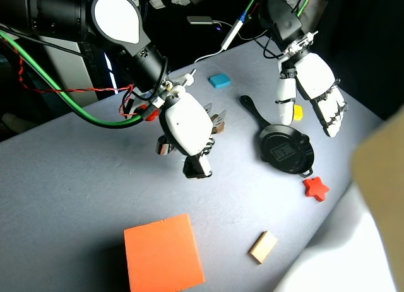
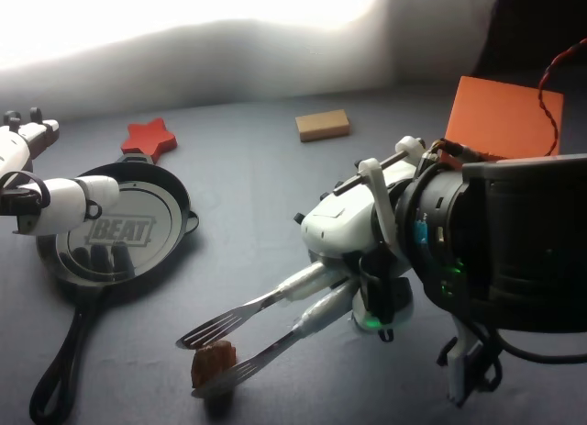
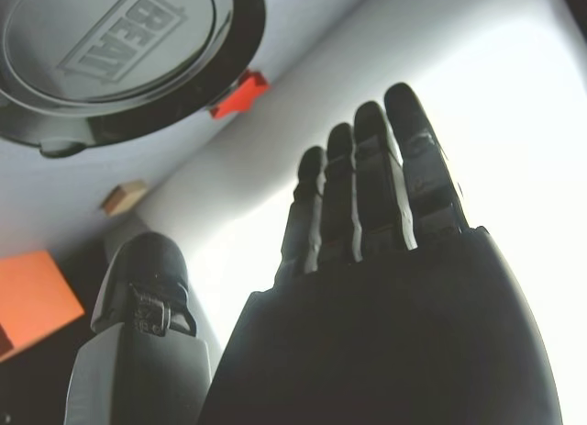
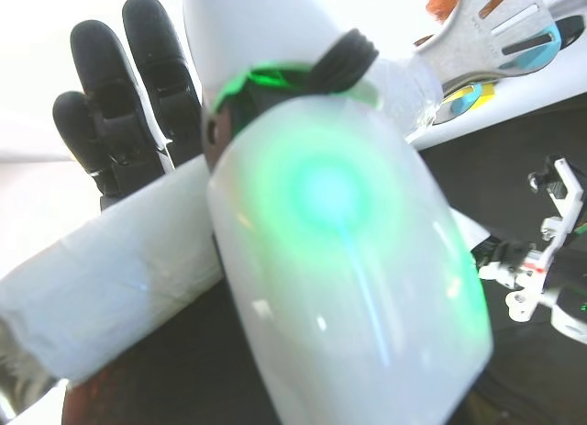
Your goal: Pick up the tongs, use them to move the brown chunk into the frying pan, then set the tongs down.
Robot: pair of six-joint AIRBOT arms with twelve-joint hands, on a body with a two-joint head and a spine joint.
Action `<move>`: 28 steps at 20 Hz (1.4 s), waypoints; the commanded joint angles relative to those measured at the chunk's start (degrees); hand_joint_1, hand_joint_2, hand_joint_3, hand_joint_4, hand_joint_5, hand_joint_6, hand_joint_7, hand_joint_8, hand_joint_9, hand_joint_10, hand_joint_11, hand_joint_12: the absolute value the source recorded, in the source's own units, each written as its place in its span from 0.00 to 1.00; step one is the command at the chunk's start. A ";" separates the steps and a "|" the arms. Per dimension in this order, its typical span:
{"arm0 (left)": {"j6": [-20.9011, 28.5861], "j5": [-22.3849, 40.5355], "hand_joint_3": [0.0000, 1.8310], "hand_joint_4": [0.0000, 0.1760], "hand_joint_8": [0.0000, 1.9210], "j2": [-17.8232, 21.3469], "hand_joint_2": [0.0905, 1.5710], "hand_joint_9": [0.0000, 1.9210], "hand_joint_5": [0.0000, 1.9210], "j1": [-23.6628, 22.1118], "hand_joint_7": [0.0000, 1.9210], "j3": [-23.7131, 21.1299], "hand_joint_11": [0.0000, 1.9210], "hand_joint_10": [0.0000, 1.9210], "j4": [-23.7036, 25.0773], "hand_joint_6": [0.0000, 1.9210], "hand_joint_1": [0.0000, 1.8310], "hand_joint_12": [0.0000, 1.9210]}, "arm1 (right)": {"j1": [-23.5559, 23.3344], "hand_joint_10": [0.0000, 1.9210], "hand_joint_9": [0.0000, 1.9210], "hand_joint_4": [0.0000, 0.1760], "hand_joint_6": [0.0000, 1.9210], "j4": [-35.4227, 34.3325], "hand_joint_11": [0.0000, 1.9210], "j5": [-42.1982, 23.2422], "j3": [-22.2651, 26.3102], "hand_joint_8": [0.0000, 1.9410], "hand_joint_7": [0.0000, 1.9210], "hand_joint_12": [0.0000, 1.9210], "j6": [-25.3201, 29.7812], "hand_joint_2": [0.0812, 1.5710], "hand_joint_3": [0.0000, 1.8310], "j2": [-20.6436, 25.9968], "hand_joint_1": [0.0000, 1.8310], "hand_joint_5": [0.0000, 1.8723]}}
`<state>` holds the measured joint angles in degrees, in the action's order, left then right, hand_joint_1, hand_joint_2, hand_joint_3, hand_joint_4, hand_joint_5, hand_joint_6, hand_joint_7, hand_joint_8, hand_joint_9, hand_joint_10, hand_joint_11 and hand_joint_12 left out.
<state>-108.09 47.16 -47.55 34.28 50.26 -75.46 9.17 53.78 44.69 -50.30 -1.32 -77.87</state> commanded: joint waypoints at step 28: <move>0.11 4.94 0.00 0.02 0.00 0.33 0.77 0.08 0.04 -0.32 0.06 0.33 0.00 0.00 3.23 0.00 0.00 0.29 | 2.56 0.02 0.46 0.00 0.68 3.17 0.15 -1.22 -2.00 0.01 0.49 0.70 0.24 0.77 0.01 0.48 0.59 0.40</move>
<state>-108.09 47.27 -47.66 34.28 50.26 -75.42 12.10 54.13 45.01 -52.58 -1.17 -77.60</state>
